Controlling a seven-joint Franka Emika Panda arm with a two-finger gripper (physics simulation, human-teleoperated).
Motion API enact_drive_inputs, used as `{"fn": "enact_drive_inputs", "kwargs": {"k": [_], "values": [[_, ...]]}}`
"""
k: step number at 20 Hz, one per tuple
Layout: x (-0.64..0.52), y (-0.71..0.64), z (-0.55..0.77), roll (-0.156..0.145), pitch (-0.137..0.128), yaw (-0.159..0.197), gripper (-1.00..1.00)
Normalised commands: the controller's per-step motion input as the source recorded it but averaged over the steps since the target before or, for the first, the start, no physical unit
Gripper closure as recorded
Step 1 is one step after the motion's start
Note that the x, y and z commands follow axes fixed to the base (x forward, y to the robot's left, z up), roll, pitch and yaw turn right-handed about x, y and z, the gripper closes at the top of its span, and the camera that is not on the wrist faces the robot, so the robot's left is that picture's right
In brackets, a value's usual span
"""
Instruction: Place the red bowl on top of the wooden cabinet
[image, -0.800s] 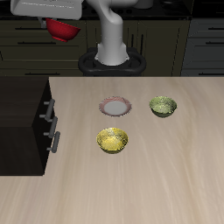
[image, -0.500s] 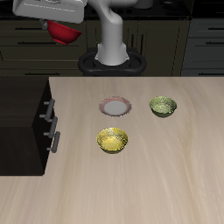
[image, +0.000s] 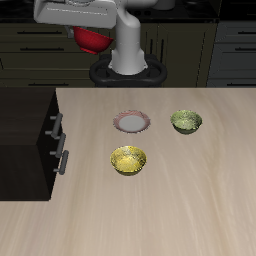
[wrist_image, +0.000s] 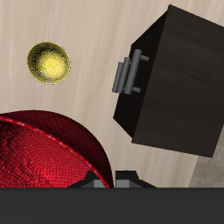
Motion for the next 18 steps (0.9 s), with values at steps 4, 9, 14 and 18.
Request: {"fn": "enact_drive_inputs", "kwargs": {"k": [4, 9, 14, 18], "values": [[0.11, 0.56, 0.13, 0.061, -0.029, 0.011, 1.0], [0.31, 0.01, -0.01, 0.005, 0.016, 0.006, 1.0], [0.17, 0.15, -0.13, 0.012, 0.027, 0.023, 1.0], [0.1, 0.07, -0.06, 0.013, 0.012, -0.025, 1.0]]}}
